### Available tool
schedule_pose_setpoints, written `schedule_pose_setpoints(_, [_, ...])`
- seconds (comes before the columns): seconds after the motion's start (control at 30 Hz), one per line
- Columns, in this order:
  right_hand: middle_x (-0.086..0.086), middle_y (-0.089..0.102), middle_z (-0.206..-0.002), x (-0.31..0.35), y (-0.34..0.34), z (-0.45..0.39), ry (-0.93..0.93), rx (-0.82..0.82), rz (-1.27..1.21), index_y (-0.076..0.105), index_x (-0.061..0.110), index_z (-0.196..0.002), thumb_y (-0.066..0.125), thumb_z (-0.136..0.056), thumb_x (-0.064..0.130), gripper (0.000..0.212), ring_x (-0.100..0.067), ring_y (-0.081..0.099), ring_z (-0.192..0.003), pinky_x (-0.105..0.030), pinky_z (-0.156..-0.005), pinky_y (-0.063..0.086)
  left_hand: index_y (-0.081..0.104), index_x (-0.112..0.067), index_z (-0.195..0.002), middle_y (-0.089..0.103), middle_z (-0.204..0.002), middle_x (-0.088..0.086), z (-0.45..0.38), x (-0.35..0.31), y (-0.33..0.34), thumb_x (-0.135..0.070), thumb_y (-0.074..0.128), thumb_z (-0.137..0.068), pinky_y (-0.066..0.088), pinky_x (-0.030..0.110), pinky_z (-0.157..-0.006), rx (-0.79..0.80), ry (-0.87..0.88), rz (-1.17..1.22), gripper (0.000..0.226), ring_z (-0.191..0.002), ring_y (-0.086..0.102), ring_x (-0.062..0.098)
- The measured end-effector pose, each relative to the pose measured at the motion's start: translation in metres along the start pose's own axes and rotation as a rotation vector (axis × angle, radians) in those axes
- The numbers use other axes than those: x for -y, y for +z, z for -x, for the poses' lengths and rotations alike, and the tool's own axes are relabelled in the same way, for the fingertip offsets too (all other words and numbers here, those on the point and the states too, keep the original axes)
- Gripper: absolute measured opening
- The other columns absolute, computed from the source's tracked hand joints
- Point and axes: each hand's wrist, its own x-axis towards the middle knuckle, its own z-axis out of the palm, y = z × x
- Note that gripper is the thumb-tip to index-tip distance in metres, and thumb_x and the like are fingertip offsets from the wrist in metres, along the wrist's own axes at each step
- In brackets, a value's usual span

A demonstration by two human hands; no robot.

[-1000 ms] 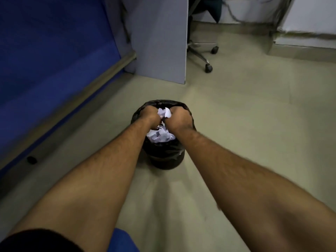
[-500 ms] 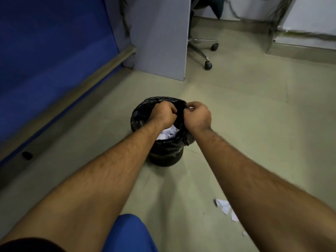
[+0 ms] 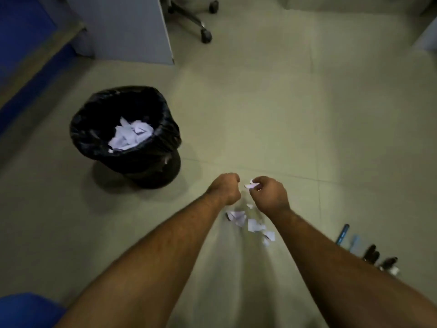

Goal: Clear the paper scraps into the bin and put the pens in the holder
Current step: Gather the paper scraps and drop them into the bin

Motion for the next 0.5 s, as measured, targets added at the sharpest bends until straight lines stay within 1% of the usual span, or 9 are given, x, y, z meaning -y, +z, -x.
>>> schedule_pose_setpoints(0.03, [-0.004, 0.072, -0.112, -0.026, 0.003, 0.009, 0.024, 0.007, 0.06, 0.07, 0.02, -0.114, 0.063, -0.084, 0.022, 0.031, -0.025, 0.065, -0.107, -0.024, -0.084, 0.045, 0.053, -0.014, -0.129, 0.053, -0.134, 0.011, 0.003, -0.001, 0.027, -0.017, 0.065, -0.084, 0.048, 0.036, -0.099, 0.038, -0.011, -0.054, 0.047, -0.122, 0.054, 0.03])
schedule_pose_setpoints(0.07, [-0.005, 0.068, -0.116, -0.046, 0.007, 0.019, 0.064, 0.008, 0.116, 0.067, 0.021, -0.117, 0.063, -0.085, 0.026, 0.033, -0.026, 0.064, -0.107, -0.026, -0.086, 0.046, 0.05, -0.012, -0.129, 0.048, -0.134, 0.013, 0.008, -0.001, 0.049, -0.021, 0.064, -0.086, 0.047, 0.038, -0.097, 0.042, -0.04, -0.089, 0.047, -0.122, 0.052, 0.033])
schedule_pose_setpoints(0.13, [-0.008, 0.062, -0.117, -0.081, 0.018, 0.042, 0.181, 0.009, 0.16, 0.061, 0.019, -0.118, 0.061, -0.086, 0.035, 0.036, -0.031, 0.063, -0.105, -0.034, -0.086, 0.051, 0.046, -0.01, -0.128, 0.042, -0.132, 0.016, 0.021, 0.0, 0.087, -0.032, 0.059, -0.093, 0.046, 0.039, -0.094, -0.009, -0.129, -0.103, 0.044, -0.12, 0.051, 0.036])
schedule_pose_setpoints(0.17, [-0.01, 0.059, -0.116, -0.094, 0.025, 0.052, 0.232, 0.009, 0.165, 0.059, 0.018, -0.118, 0.061, -0.086, 0.038, 0.038, -0.034, 0.061, -0.105, -0.036, -0.085, 0.051, 0.045, -0.01, -0.128, 0.041, -0.132, 0.016, 0.026, 0.0, 0.101, -0.036, 0.055, -0.095, 0.046, 0.038, -0.093, -0.052, -0.163, -0.097, 0.043, -0.118, 0.052, 0.036])
schedule_pose_setpoints(0.23, [-0.012, 0.056, -0.114, -0.108, 0.037, 0.07, 0.272, 0.014, 0.15, 0.057, 0.015, -0.117, 0.063, -0.083, 0.035, 0.04, -0.037, 0.058, -0.105, -0.039, -0.084, 0.049, 0.045, -0.009, -0.127, 0.042, -0.131, 0.017, 0.033, 0.001, 0.12, -0.038, 0.047, -0.099, 0.045, 0.037, -0.093, -0.105, -0.184, -0.101, 0.04, -0.114, 0.053, 0.035])
schedule_pose_setpoints(0.3, [-0.012, 0.055, -0.111, -0.116, 0.047, 0.076, 0.233, 0.004, 0.076, 0.057, 0.014, -0.114, 0.063, -0.079, 0.026, 0.038, -0.038, 0.058, -0.099, -0.04, -0.082, 0.05, 0.047, -0.009, -0.125, 0.042, -0.129, 0.017, 0.032, -0.001, 0.129, -0.033, 0.047, -0.1, 0.045, 0.037, -0.092, -0.142, -0.164, -0.076, 0.035, -0.112, 0.055, 0.035])
schedule_pose_setpoints(0.4, [-0.012, 0.056, -0.105, -0.111, 0.057, 0.063, 0.112, 0.035, -0.007, 0.061, 0.012, -0.109, 0.064, -0.082, 0.022, 0.028, -0.036, 0.061, -0.089, -0.039, -0.076, 0.051, 0.05, -0.01, -0.122, 0.043, -0.125, 0.016, 0.024, -0.006, 0.129, -0.02, 0.059, -0.092, 0.049, 0.04, -0.088, -0.134, -0.123, 0.064, 0.033, -0.107, 0.058, 0.036])
schedule_pose_setpoints(0.43, [-0.012, 0.057, -0.104, -0.109, 0.06, 0.056, 0.082, 0.039, -0.016, 0.062, 0.011, -0.106, 0.063, -0.085, 0.022, 0.024, -0.035, 0.061, -0.087, -0.039, -0.074, 0.05, 0.051, -0.01, -0.122, 0.044, -0.124, 0.016, 0.02, -0.007, 0.128, -0.018, 0.061, -0.091, 0.05, 0.04, -0.087, -0.134, -0.102, 0.116, 0.034, -0.105, 0.059, 0.036])
schedule_pose_setpoints(0.5, [-0.013, 0.059, -0.102, -0.106, 0.065, 0.041, 0.048, -0.002, -0.039, 0.063, 0.01, -0.104, 0.063, -0.086, 0.02, 0.021, -0.035, 0.062, -0.087, -0.038, -0.075, 0.049, 0.053, -0.011, -0.123, 0.045, -0.123, 0.015, 0.011, -0.006, 0.123, -0.02, 0.062, -0.089, 0.052, 0.039, -0.088, -0.147, -0.082, 0.211, 0.036, -0.103, 0.06, 0.035])
